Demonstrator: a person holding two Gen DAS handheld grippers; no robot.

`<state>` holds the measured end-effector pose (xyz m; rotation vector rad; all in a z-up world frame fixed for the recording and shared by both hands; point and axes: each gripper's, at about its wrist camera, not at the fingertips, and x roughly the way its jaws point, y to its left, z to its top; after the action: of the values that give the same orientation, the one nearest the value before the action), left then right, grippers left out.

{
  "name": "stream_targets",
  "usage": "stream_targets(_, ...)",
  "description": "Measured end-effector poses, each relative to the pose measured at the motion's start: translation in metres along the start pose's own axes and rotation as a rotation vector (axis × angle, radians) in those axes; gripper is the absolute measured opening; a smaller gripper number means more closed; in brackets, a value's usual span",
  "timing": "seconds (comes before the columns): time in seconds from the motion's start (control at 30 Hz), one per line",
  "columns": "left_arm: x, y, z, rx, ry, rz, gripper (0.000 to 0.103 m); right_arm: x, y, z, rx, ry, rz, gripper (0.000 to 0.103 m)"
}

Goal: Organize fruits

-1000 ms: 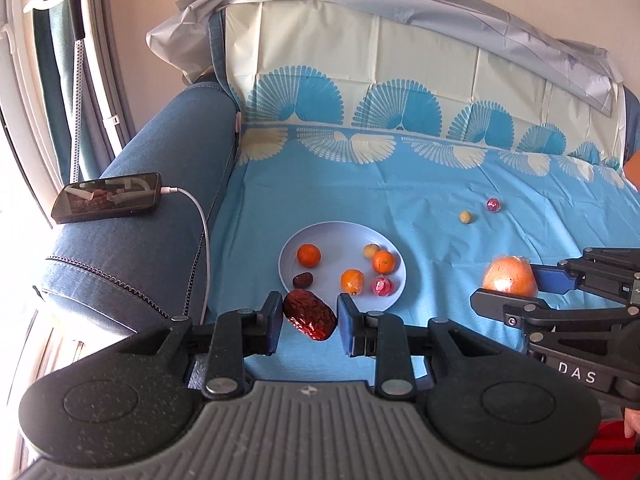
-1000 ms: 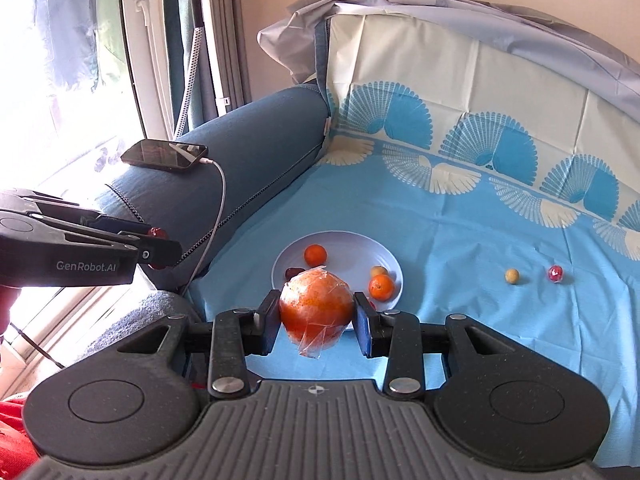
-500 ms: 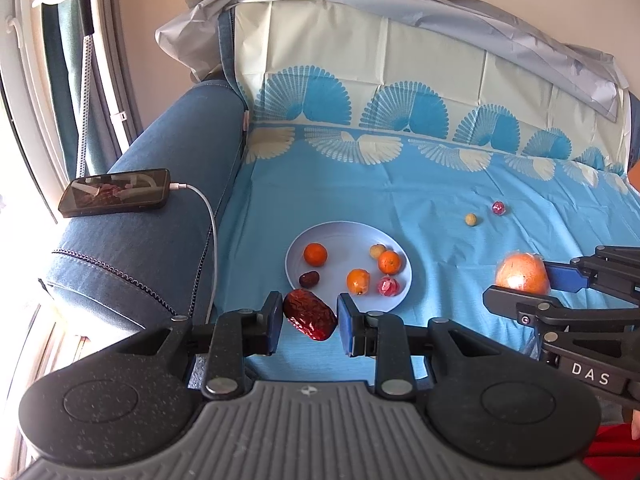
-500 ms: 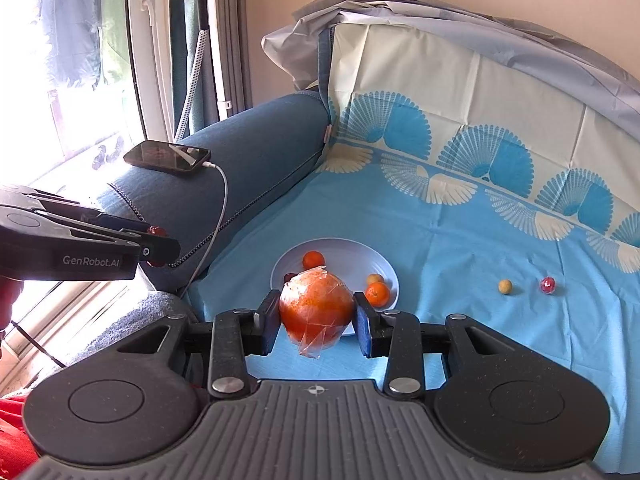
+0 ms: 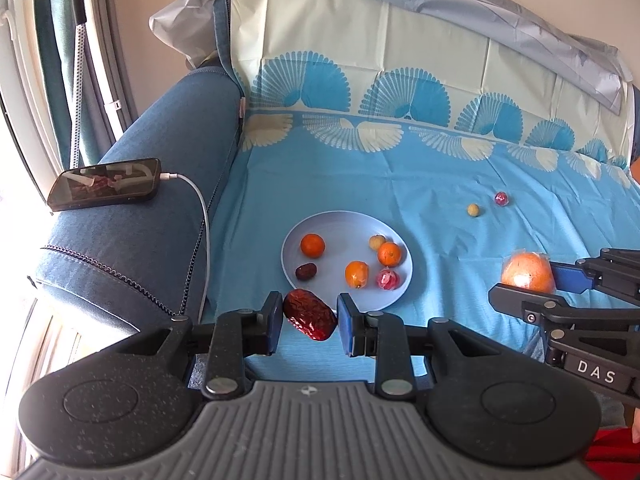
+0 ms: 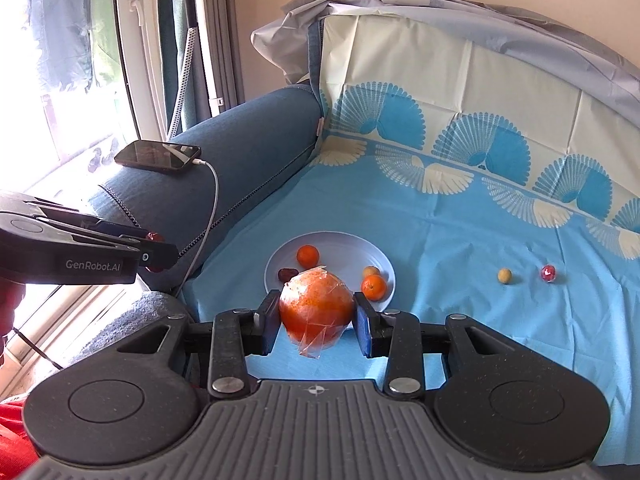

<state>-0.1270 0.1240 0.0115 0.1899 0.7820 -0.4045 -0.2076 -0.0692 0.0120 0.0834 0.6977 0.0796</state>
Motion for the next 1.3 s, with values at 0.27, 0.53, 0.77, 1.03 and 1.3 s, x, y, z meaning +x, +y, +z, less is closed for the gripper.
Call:
stream_targets(0.27, 0.021, -0.002, 0.01, -0.005, 0.041, -0.005, 0.032, 0.019, -0.012, 0.001, 0.038, 0.027, 0.001, 0.039)
stream_targets(0.53, 0.057, 0.003, 0.037, -0.022, 0.067, 0.006, 0.032, 0.051, -0.023, 0.005, 0.074, 0.048, 0.004, 0.039)
stream_targets(0.77, 0.109, -0.003, 0.062, -0.038, 0.088, 0.01, 0.032, 0.098, -0.036, 0.011, 0.093, 0.071, -0.006, 0.039)
stream_targets(1.03, 0.17, -0.009, 0.079, -0.016, 0.117, 0.012, 0.032, 0.154, -0.043, 0.022, 0.077, 0.095, -0.011, 0.04)
stream_targets(1.3, 0.222, -0.013, 0.088, 0.01, 0.158, 0.013, 0.032, 0.194, -0.052, 0.022, 0.079, 0.126, -0.014, 0.04)
